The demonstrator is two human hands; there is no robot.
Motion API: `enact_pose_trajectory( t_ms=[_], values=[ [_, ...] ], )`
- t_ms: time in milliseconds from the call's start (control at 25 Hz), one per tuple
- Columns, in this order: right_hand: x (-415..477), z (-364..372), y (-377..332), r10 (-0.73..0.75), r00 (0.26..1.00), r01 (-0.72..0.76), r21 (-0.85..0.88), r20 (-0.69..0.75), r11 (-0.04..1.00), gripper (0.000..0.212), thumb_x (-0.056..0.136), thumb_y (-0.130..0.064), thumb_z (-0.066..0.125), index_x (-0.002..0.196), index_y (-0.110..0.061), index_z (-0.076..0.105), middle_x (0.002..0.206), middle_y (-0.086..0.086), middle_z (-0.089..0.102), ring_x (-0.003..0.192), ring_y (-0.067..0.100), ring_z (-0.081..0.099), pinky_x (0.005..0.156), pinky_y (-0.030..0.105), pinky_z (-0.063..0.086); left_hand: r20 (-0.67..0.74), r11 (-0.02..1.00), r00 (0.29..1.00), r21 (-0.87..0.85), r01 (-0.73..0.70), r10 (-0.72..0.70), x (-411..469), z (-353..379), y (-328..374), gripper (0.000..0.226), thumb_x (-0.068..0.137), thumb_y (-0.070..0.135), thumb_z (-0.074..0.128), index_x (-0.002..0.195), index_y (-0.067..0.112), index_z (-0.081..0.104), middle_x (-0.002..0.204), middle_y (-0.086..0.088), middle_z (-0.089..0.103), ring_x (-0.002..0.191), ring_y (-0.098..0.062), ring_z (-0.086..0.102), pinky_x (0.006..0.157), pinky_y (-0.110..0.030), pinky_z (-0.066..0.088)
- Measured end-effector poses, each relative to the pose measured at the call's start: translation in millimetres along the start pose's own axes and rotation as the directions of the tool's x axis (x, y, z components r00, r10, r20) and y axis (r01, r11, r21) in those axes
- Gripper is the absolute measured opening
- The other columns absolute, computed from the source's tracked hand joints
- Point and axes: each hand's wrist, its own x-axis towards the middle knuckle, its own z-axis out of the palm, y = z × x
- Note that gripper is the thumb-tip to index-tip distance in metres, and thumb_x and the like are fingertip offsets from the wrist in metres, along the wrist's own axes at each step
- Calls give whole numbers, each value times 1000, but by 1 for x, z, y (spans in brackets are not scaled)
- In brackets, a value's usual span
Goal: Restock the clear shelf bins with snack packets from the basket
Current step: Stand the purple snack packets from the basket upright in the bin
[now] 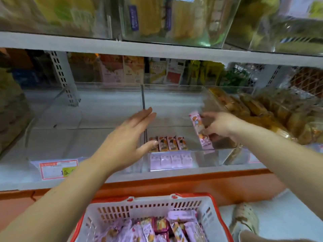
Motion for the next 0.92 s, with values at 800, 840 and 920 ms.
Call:
enact_pose_trajectory(
  t_ms=[800,840,920],
  values=[
    [32,37,17,211,948,-150,-250,237,957,68,82,-4,72,143,-15,43,134,16,55,115,30,60,98,39,50,42,996,995,-17,88,-88,2,4,-11,95,72,80,37,151,39,5,158,21,0,145,-10,17,115,-33,23],
    [27,34,13,154,972,-94,-306,179,947,69,83,-8,73,144,-18,42,135,15,54,113,30,60,95,36,51,47,995,994,-6,95,-95,1,2,-9,95,72,80,37,152,38,6,159,18,2,145,-10,16,116,-33,23],
    [9,29,6,-108,994,94,-400,-12,912,65,85,-17,70,143,-24,42,131,9,57,110,24,60,89,31,50,60,994,992,6,109,-109,-4,-1,-1,94,73,79,35,152,35,9,161,12,5,146,-13,16,117,-35,23]
  ],
)
